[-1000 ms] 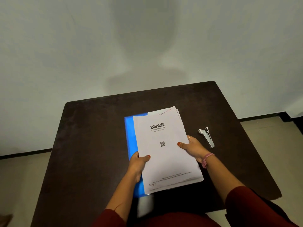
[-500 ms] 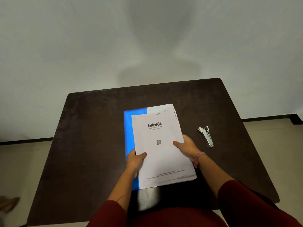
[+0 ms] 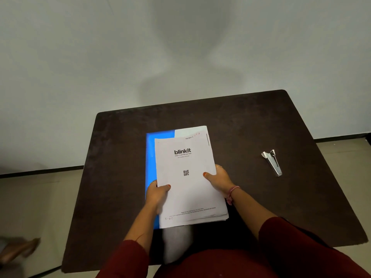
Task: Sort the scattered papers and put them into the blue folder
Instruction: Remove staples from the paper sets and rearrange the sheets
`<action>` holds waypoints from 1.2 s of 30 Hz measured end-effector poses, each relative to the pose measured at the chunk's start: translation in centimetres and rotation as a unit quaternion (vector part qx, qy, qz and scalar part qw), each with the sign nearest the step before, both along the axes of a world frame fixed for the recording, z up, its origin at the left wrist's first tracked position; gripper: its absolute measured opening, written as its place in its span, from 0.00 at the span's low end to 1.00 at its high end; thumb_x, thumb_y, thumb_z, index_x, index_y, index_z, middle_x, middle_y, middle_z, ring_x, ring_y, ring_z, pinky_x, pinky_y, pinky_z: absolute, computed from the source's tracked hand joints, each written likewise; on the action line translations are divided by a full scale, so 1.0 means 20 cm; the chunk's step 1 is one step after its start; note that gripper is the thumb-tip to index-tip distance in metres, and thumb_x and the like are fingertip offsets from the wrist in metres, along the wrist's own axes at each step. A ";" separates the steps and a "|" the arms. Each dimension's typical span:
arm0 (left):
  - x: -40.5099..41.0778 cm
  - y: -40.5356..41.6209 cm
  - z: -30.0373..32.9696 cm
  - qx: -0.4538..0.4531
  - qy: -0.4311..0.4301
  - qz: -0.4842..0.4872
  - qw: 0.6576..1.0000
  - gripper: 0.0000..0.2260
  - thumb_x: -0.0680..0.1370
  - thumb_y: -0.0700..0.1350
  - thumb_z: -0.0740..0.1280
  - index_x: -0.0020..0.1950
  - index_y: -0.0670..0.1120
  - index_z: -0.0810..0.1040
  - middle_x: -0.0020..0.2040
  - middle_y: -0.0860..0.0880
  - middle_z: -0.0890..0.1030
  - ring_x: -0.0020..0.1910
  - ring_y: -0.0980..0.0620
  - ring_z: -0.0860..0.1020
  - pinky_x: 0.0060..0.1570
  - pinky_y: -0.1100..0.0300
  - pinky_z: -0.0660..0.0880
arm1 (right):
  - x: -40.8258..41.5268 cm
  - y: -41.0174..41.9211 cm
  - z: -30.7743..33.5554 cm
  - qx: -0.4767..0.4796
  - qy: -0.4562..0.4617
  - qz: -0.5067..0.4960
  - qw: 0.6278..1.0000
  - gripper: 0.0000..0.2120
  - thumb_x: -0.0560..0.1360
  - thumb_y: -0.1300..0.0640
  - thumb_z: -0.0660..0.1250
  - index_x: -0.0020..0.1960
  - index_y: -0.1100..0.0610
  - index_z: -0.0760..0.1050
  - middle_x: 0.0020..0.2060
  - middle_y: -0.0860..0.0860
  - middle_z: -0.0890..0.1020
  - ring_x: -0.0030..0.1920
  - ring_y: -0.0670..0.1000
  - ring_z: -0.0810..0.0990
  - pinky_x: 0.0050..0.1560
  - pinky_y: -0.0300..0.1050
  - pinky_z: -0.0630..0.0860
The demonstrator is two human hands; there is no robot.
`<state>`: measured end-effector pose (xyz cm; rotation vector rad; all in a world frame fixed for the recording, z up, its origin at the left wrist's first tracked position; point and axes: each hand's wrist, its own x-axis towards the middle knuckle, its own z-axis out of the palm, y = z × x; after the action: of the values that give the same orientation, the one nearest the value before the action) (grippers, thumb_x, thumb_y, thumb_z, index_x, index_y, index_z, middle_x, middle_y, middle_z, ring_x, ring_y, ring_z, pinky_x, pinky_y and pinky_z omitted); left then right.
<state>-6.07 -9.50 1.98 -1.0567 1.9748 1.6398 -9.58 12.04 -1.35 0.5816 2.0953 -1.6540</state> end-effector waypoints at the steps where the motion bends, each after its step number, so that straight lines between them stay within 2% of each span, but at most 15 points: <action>1: 0.00 -0.03 0.02 0.000 0.001 0.001 1.000 0.10 0.75 0.34 0.66 0.56 0.41 0.76 0.52 0.43 0.81 0.44 0.46 0.80 0.40 0.57 0.76 | 0.00 -0.04 -0.01 0.000 -0.002 -0.002 1.000 0.15 0.74 0.62 0.68 0.60 0.62 0.74 0.57 0.55 0.80 0.55 0.54 0.80 0.55 0.47 0.77; 5: -0.01 -0.14 0.05 0.004 0.004 0.001 1.000 0.09 0.76 0.33 0.65 0.56 0.41 0.75 0.51 0.43 0.80 0.41 0.48 0.79 0.36 0.60 0.74 | 0.00 -0.16 0.00 -0.003 -0.007 -0.005 1.000 0.15 0.74 0.62 0.68 0.61 0.62 0.74 0.56 0.54 0.81 0.54 0.54 0.80 0.55 0.46 0.76; 9: -0.02 -0.20 0.05 0.014 0.003 0.000 1.000 0.10 0.76 0.33 0.64 0.56 0.39 0.75 0.52 0.42 0.81 0.43 0.47 0.79 0.38 0.59 0.74 | -0.01 -0.22 0.01 0.007 -0.008 -0.006 1.000 0.14 0.74 0.62 0.68 0.60 0.61 0.75 0.55 0.53 0.80 0.55 0.54 0.79 0.56 0.45 0.75; 13: -0.01 -0.21 0.07 0.029 0.004 0.005 1.000 0.08 0.76 0.33 0.64 0.55 0.40 0.74 0.49 0.43 0.80 0.38 0.50 0.78 0.33 0.60 0.72 | 0.00 -0.23 0.00 -0.003 -0.012 -0.015 1.000 0.14 0.74 0.61 0.68 0.60 0.60 0.75 0.55 0.54 0.81 0.54 0.54 0.81 0.55 0.47 0.77; 19: -0.03 -0.17 0.10 0.045 0.011 0.011 0.999 0.07 0.76 0.32 0.64 0.52 0.41 0.75 0.48 0.43 0.80 0.40 0.47 0.78 0.36 0.59 0.74 | 0.01 -0.18 0.06 -0.053 -0.004 -0.027 0.998 0.09 0.76 0.64 0.67 0.55 0.58 0.75 0.53 0.55 0.81 0.53 0.55 0.81 0.55 0.49 0.77; 23: -0.04 -0.06 0.12 0.059 0.016 -0.001 0.998 0.06 0.76 0.33 0.64 0.50 0.42 0.75 0.46 0.45 0.81 0.41 0.47 0.79 0.39 0.57 0.76 | 0.02 -0.05 0.12 -0.064 0.005 -0.036 0.997 0.08 0.76 0.64 0.66 0.54 0.56 0.74 0.50 0.52 0.81 0.50 0.52 0.80 0.51 0.45 0.77; 30: -0.08 0.25 0.12 0.078 0.032 -0.065 0.994 0.11 0.75 0.35 0.66 0.57 0.41 0.76 0.50 0.45 0.82 0.45 0.48 0.80 0.40 0.60 0.75 | 0.00 0.33 0.16 -0.050 0.008 -0.053 0.997 0.11 0.75 0.64 0.67 0.58 0.59 0.74 0.55 0.54 0.81 0.53 0.54 0.81 0.58 0.51 0.77; 36: -0.13 0.56 0.11 0.098 0.029 -0.099 0.990 0.09 0.75 0.33 0.66 0.54 0.41 0.77 0.47 0.45 0.81 0.43 0.47 0.80 0.40 0.60 0.76 | 0.00 0.63 0.18 -0.036 -0.005 -0.071 0.997 0.12 0.76 0.64 0.67 0.59 0.59 0.73 0.54 0.52 0.80 0.52 0.53 0.80 0.54 0.46 0.75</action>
<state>-8.65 1.62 4.25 -0.7260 1.8408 1.7293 -9.49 24.68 2.34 0.7279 2.0193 -1.7918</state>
